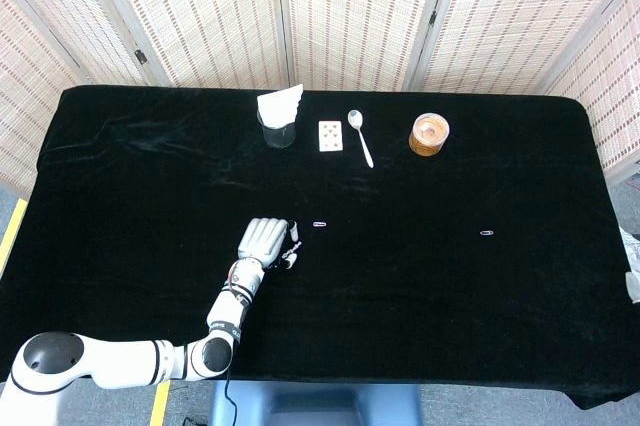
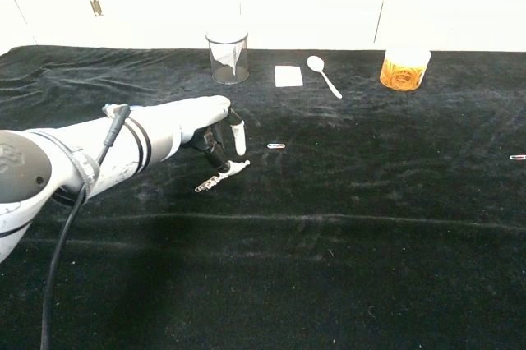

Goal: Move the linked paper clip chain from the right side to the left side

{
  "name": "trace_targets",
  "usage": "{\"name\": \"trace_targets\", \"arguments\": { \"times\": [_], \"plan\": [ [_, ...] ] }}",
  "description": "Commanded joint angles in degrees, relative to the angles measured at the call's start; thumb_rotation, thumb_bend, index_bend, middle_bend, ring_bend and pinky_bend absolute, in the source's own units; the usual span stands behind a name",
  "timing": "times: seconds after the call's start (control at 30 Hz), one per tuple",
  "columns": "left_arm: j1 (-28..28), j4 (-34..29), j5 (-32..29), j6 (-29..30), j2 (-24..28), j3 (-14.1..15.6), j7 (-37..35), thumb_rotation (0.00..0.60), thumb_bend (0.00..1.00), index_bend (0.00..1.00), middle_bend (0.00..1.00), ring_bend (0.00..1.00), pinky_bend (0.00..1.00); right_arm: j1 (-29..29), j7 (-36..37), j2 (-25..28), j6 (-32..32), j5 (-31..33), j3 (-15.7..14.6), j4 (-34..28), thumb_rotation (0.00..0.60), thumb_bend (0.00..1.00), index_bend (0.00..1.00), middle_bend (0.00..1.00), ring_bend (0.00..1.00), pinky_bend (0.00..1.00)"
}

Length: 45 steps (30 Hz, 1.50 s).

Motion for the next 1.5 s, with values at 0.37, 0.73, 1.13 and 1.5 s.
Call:
{"name": "trace_targets", "arguments": {
  "times": [0.37,0.73,1.13,1.5],
  "plan": [
    [-0.56,1.00,-3.06,-1.36,0.31,0.01,0.44,0.600,0.38,0.44,0.98,1.00,1.00,0.27,0.30,0.01,-1.71,-0.28,0.87,0.36,0.600,0.41,0.00,0.00,0.00,0.00],
    [-2.18,0.29,-8.81,-3.66,1.39,-0.51,1.66,0.600,0.38,0.44,0.98,1.00,1.00,0.37,0.82,0.03,-2.88,-0.51,1.20,0.85,0.600,0.41,0.01,0.00,0.00,0.00],
    [-2.35,-1.38,-9.04,-4.07,1.93,1.02,0.59,0.600,0.38,0.44,0.98,1.00,1.00,0.26,0.50,-0.15,-3.43,-0.20,1.76,1.02,0.600,0.41,0.01,0.00,0.00,0.00],
    [-2.20,-2.02,-7.28,-3.39,2.16,2.33,-0.65,0.600,0.38,0.44,0.98,1.00,1.00,0.13,0.55,-0.06,-3.50,-0.81,1.72,1.01,0.600,0.41,0.01,0.00,0.00,0.00]
  ]
}}
